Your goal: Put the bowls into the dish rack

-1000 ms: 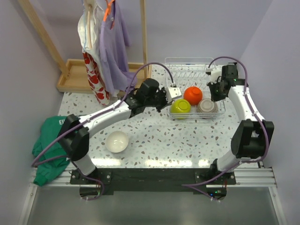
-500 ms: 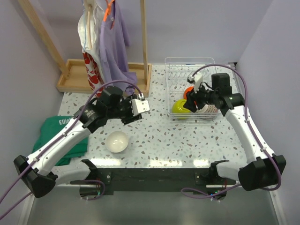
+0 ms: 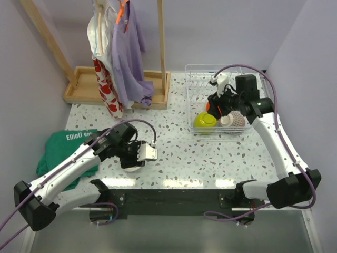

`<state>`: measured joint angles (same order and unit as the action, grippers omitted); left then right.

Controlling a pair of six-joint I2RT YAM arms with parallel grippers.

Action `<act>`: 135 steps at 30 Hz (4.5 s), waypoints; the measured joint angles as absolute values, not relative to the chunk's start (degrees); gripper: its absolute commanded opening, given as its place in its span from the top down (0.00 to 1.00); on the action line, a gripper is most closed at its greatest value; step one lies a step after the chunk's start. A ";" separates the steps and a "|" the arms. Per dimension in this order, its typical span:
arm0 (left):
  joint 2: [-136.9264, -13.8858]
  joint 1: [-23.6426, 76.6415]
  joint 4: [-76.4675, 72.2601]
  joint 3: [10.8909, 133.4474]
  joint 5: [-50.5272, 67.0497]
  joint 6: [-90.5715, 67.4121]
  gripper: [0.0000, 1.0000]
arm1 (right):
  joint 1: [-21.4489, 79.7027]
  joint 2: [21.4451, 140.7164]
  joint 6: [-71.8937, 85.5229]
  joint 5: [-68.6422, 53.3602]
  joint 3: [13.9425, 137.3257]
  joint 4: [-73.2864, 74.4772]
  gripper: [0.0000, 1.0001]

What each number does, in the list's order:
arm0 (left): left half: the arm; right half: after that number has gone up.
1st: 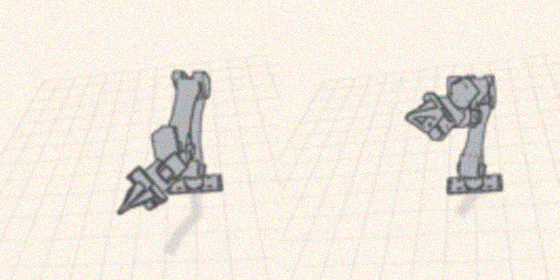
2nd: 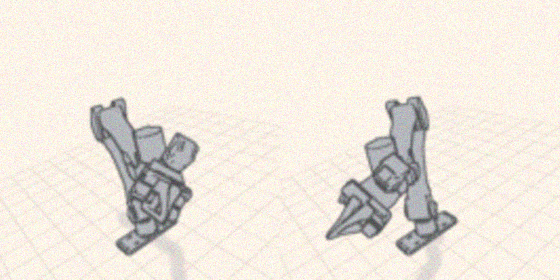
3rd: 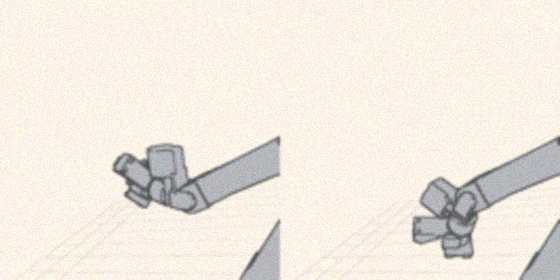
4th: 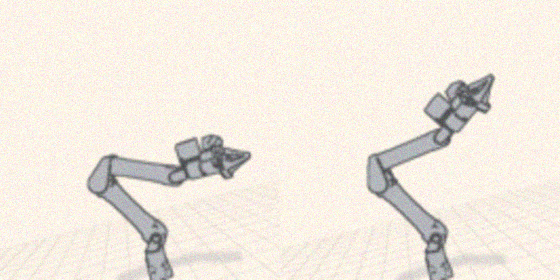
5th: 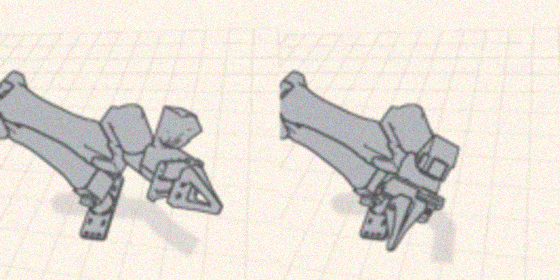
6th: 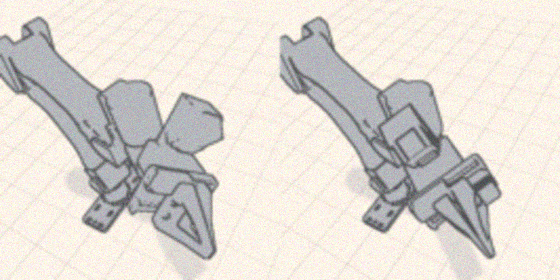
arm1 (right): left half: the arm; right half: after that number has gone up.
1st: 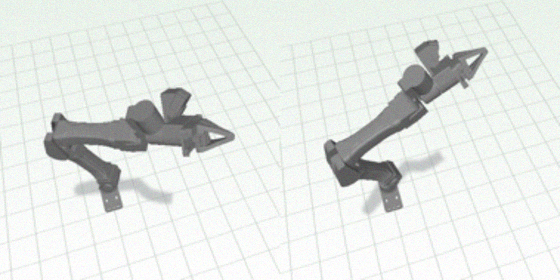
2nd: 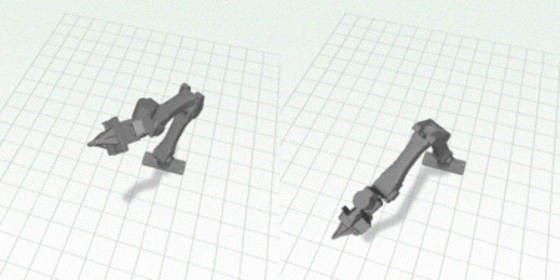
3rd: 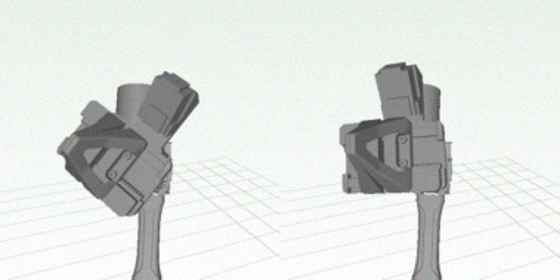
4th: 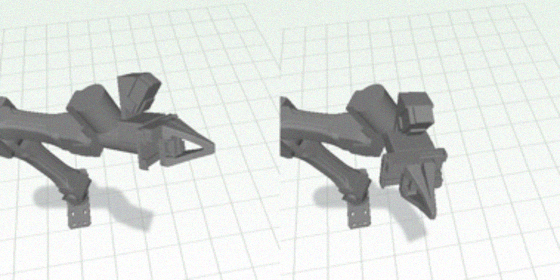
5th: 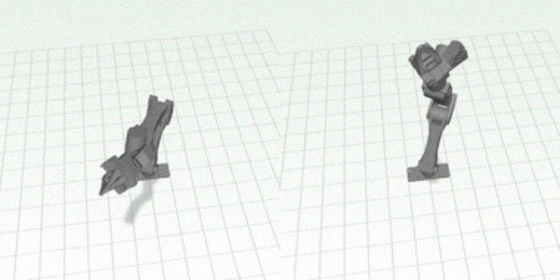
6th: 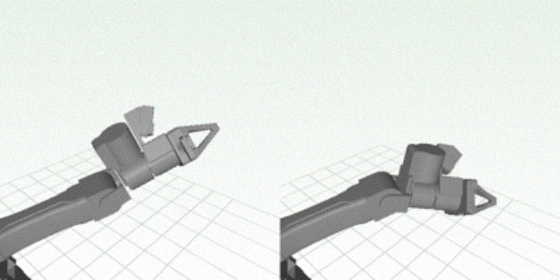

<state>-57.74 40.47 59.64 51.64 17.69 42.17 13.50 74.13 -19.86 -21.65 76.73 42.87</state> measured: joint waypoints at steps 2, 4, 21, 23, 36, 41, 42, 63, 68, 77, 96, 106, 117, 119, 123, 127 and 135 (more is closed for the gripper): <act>-56.86 41.39 60.27 50.00 17.69 42.81 0.45 | 13.50 73.25 -20.67 -18.94 77.34 43.81 0.43; -55.59 41.82 60.38 48.23 17.56 43.16 0.45 | 13.47 72.07 -21.19 -16.69 77.34 45.23 0.43; -61.17 43.88 52.60 40.23 14.33 38.30 0.58 | 8.78 65.95 -20.86 -11.38 73.78 48.10 0.42; -61.25 44.03 51.66 39.77 14.22 38.11 0.62 | 8.49 65.82 -20.67 -11.35 73.56 48.21 0.42; -62.61 44.42 51.00 40.62 13.47 38.59 1.00 | 6.02 63.51 -19.27 -11.16 72.47 48.45 0.48; -65.95 44.97 56.93 48.64 16.47 38.48 1.00 | 4.29 63.37 -17.74 -11.25 71.55 48.45 0.49; -66.98 45.08 58.33 52.03 17.52 38.57 1.00 | 4.01 63.37 -17.41 -11.33 71.40 48.38 0.50; -112.84 46.89 31.73 102.69 47.77 23.86 1.00 | 0.58 71.20 -5.06 -7.73 75.09 43.57 1.00; -113.25 46.54 11.97 97.82 52.45 10.59 1.00 | 0.21 71.29 -3.01 -5.82 75.31 43.29 1.00; -123.11 42.15 -33.61 94.26 58.92 -25.96 1.00 | -1.67 75.48 -3.49 -5.69 78.00 44.86 1.00; -134.30 41.47 -70.17 90.06 57.89 -63.81 1.00 | -1.67 80.53 -8.69 -9.52 80.03 49.71 1.00; -137.64 40.99 -73.23 89.14 54.54 -67.13 1.00 | -1.67 81.82 -10.81 -9.54 77.17 50.87 1.00; -138.28 40.97 -74.54 88.47 53.19 -68.40 1.00 | -1.61 82.54 -10.09 -13.39 73.80 51.86 1.00; -138.28 40.88 -75.24 87.88 52.82 -68.60 1.00 | -1.32 83.24 -9.80 -14.15 73.80 51.75 1.00; -138.28 40.58 -76.23 86.67 52.21 -69.23 0.91 | 0.36 85.23 -9.15 -14.76 74.28 51.57 1.00; -138.10 40.01 -77.62 85.45 52.53 -69.49 0.78 | 1.93 86.11 -8.88 -14.44 74.56 51.64 1.00; -137.56 39.20 -75.79 82.11 55.37 -66.61 0.64 | 4.58 86.41 -8.49 -14.35 75.24 50.81 1.00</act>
<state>-137.56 39.20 -75.79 82.11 55.37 -66.61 4.58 86.41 -8.49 -14.35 75.24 50.81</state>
